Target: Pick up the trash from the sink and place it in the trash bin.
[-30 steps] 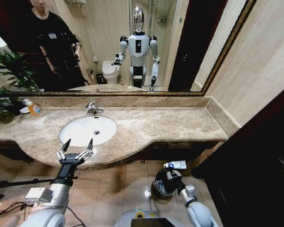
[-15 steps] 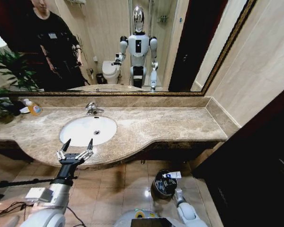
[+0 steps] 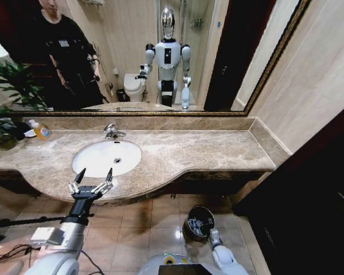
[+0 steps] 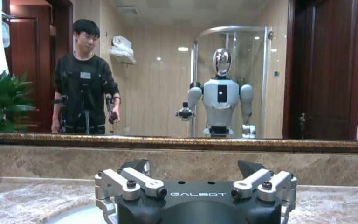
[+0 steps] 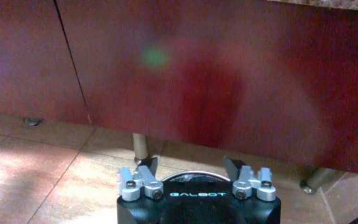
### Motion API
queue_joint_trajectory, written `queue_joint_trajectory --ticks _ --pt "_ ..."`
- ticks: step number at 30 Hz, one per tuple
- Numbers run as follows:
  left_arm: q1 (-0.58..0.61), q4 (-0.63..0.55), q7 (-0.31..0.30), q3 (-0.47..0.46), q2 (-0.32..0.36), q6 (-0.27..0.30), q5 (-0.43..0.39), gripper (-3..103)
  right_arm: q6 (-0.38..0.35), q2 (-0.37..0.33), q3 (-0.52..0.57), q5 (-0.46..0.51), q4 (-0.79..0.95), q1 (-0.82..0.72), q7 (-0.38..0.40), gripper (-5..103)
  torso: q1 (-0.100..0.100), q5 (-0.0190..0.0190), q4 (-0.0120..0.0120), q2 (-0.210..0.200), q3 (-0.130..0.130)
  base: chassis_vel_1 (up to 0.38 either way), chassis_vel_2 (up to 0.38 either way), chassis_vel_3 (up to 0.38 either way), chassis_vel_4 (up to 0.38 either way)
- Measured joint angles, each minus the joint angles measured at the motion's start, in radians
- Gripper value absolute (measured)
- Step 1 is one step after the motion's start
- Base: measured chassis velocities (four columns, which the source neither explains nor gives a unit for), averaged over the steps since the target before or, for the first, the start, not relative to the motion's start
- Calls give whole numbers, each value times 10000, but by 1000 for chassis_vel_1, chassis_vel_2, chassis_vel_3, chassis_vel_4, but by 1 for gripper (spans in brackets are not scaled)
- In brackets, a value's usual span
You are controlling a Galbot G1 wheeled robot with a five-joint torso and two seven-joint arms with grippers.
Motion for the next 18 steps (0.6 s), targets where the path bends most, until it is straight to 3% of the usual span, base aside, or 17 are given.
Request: queue_joint_trajectory --ticks 2,8,18 --pt "0 0 0 0 0 0 0 100 20 -14 0 24 -41 -1 2 84 0 1 0 0 0 0 0 0 0" --pt "0 0 0 0 0 0 0 100 52 -24 5 78 -83 0 2 98 0 1 0 0 0 0 0 0 0" --pt "0 0 0 0 0 0 0 100 59 -96 21 203 86 -90 2 100 0 0 0 0 0 0 0 0 0"
